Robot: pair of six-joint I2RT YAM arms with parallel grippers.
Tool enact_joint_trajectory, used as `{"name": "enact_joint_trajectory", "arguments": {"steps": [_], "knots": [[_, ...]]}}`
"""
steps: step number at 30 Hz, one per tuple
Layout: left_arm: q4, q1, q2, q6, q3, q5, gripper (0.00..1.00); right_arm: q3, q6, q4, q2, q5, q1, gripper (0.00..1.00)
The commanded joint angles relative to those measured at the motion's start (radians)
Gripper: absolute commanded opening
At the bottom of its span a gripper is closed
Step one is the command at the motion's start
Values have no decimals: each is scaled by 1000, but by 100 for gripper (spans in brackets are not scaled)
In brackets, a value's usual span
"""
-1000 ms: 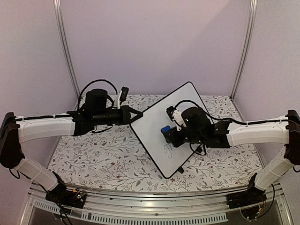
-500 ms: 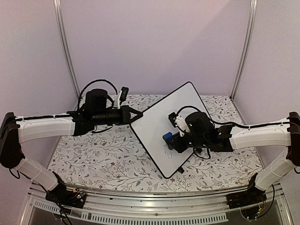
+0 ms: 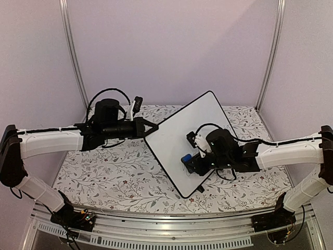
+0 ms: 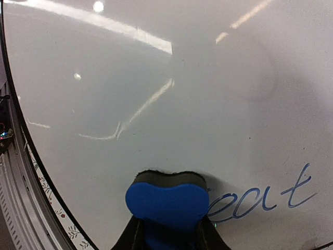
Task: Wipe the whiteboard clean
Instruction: Erase the whiteboard at the center of the board.
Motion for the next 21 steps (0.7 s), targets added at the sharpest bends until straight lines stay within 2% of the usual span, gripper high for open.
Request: {"name": "enact_joint_trajectory", "arguments": {"steps": [1, 16, 21], "knots": [[53, -50, -4, 34, 12, 114, 0, -24, 2, -122, 67, -32, 19, 15], [50, -50, -9, 33, 14, 116, 0, -65, 26, -153, 55, -11, 55, 16], [51, -51, -14, 33, 14, 116, 0, -84, 40, -177, 46, 57, 62, 16]]}}
